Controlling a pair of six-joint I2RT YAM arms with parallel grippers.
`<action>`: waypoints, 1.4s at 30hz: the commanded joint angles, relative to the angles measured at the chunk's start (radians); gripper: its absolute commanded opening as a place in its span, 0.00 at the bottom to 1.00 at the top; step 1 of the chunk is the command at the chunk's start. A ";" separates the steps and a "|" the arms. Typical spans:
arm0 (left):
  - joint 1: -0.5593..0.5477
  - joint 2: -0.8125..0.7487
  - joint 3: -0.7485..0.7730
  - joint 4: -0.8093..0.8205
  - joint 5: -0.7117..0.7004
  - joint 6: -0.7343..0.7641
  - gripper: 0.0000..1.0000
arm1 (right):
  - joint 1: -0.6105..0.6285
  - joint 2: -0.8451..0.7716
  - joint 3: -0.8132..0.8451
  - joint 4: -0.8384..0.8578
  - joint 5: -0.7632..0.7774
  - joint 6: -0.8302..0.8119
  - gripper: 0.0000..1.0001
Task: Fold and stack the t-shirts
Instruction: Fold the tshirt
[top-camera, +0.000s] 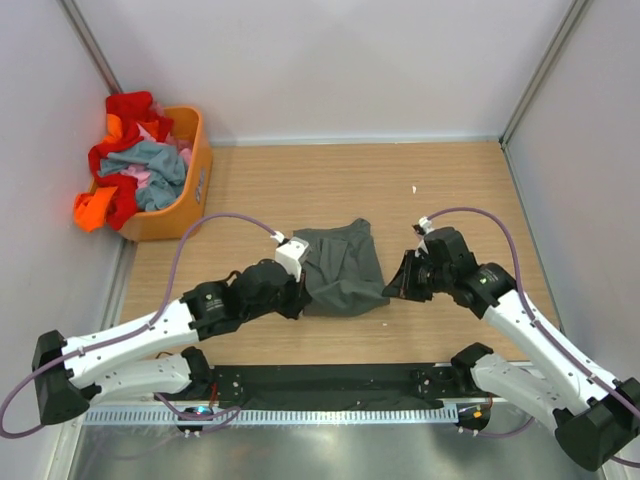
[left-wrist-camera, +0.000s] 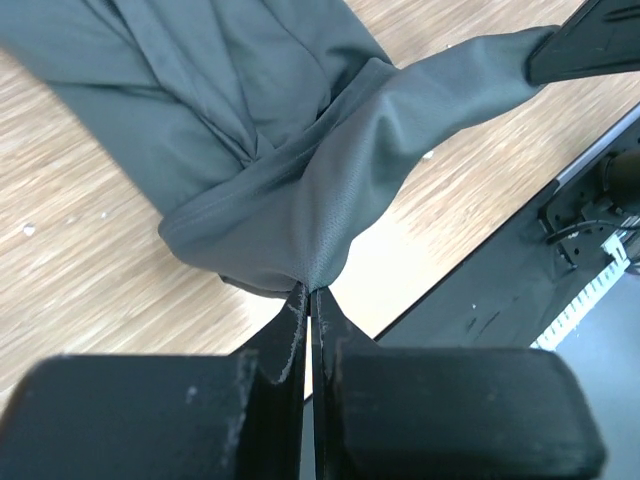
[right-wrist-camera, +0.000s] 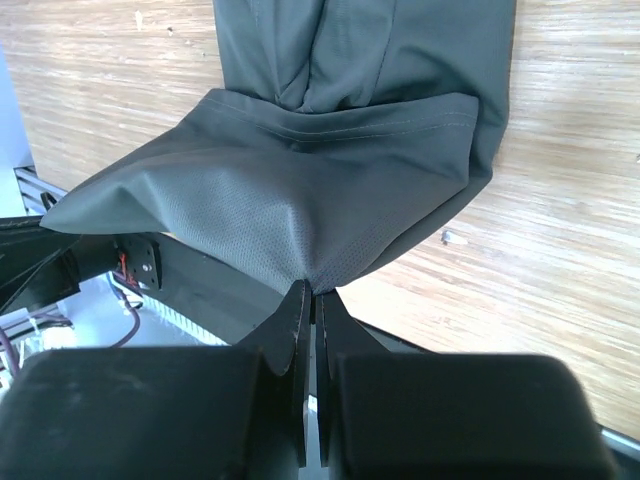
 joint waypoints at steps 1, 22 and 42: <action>-0.007 -0.036 0.039 -0.065 -0.046 0.024 0.00 | 0.016 -0.009 0.016 0.037 0.020 0.048 0.01; 0.153 0.100 0.241 -0.139 -0.029 0.139 0.00 | 0.011 0.272 0.334 0.015 0.166 -0.073 0.01; 0.381 0.336 0.356 -0.060 0.222 0.154 0.00 | -0.041 0.481 0.453 0.063 0.160 -0.113 0.01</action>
